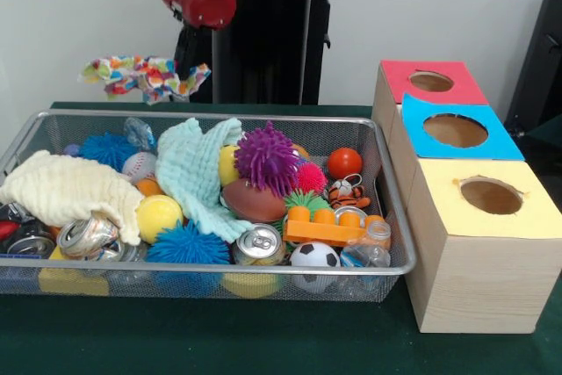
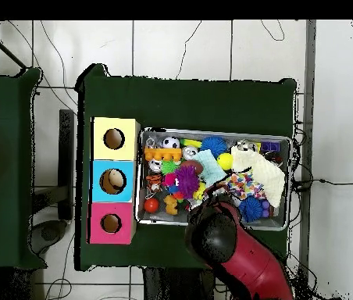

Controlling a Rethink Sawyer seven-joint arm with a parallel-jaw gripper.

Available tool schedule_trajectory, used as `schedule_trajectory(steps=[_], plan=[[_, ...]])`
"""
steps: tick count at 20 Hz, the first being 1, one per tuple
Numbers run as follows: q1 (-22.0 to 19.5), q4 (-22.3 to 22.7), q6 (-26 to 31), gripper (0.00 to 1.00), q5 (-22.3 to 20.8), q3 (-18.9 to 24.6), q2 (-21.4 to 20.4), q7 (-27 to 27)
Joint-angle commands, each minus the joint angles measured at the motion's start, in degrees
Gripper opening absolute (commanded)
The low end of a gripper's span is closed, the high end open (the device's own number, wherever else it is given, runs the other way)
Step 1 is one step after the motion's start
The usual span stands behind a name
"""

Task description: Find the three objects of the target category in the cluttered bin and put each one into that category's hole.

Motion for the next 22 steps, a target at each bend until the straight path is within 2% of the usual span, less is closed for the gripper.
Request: schedule_trajectory(steps=[1,9,16,18,22], plan=[[1.97,-8.83,9.05,0.0,-2.47,-3.97,-4.9,2.69],[4.78,-15.28,16.92,0.0,-2.31,-4.8,-4.29,4.28],[11.0,-25.88,28.03,0.0,-1.54,-7.95,-0.64,9.69],[11.13,-26.73,29.4,0.0,-0.78,-6.77,0.02,10.24],[11.69,-26.2,27.72,0.0,0.86,-4.6,2.19,11.3]])
